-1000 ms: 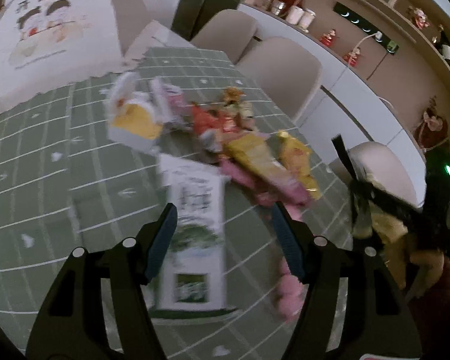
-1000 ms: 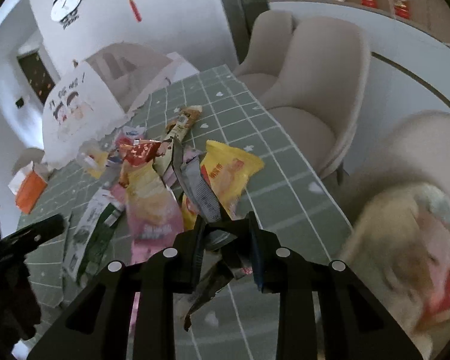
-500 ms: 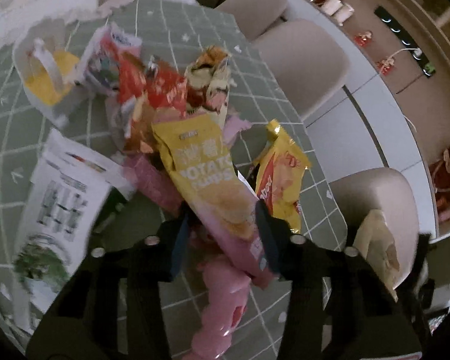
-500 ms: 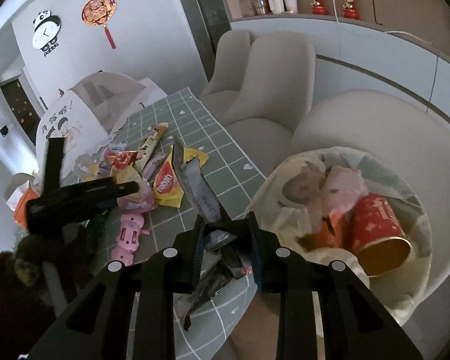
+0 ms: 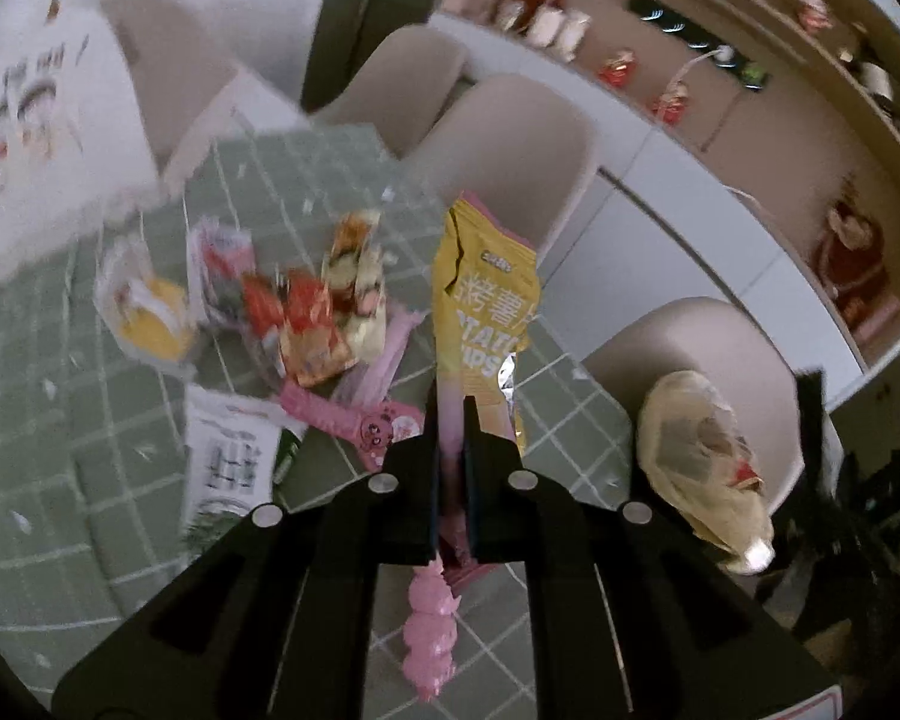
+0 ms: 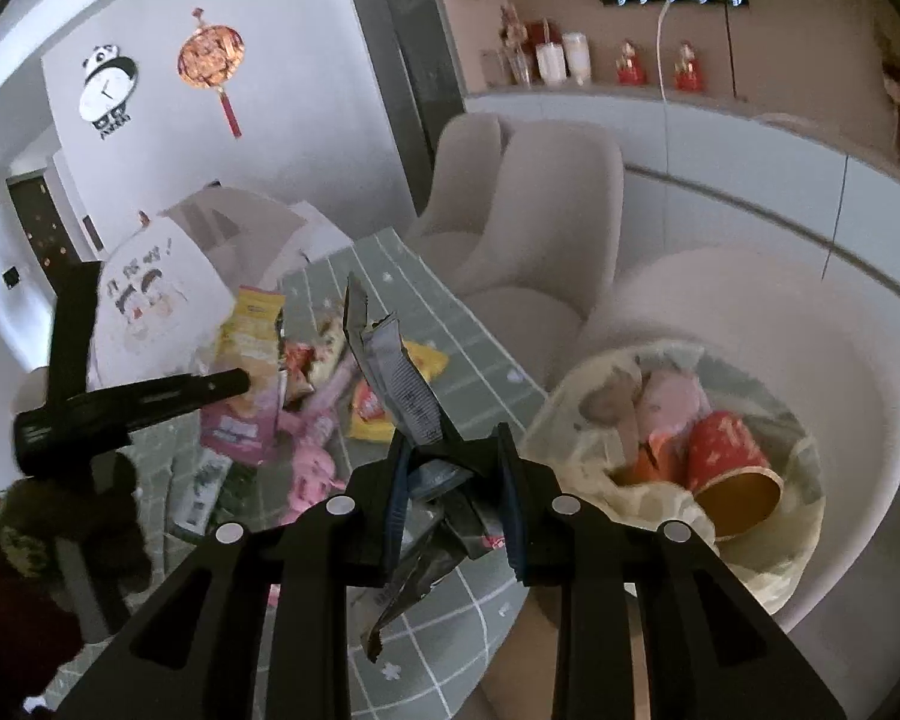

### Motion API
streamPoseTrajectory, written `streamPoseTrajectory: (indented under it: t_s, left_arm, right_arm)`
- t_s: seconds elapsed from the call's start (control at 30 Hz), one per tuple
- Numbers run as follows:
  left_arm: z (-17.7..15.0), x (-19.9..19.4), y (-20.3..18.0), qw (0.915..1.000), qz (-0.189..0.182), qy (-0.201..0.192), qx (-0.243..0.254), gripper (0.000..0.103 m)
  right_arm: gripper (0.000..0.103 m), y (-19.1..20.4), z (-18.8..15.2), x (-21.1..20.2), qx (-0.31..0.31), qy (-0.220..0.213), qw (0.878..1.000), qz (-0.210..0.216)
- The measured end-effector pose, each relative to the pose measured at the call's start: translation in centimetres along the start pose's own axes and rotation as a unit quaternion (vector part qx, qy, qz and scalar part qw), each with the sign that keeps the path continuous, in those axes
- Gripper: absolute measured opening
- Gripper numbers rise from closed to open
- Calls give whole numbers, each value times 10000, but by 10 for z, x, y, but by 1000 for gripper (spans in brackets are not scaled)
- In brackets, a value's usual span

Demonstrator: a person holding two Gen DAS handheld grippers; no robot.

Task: Collect trash
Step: 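Carry the yellow chip bag into the bin and release with the left gripper while the right carries the wrapper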

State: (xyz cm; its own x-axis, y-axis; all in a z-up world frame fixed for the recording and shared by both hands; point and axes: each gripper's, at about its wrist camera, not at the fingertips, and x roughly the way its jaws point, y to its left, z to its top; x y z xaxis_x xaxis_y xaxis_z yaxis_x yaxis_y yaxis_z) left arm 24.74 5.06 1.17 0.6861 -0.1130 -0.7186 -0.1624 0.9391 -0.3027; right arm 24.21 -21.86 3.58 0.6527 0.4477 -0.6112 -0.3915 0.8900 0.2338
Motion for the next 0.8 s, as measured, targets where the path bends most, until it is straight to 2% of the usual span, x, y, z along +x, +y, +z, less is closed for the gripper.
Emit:
streamPoseTrajectory:
  t_s: [0.17, 0.33, 0.53, 0.8]
  left_arm:
    - [10, -47, -23, 9974, -154, -365, 598, 6]
    - [20, -71, -51, 9929, -574, -531, 899, 6]
    - [23, -62, -91, 9862, -1085, -476, 1153, 6]
    - [13, -22, -153, 9761, -1636, -50, 1433, 6]
  right_arm:
    - [26, 11, 16, -25, -157, -348, 9992, -89]
    - [26, 14, 29, -47, -418, -574, 9969, -338]
    - [26, -7, 35, -75, -464, -729, 9937, -713]
    - [26, -68, 31, -99, -188, -753, 9908, -1107]
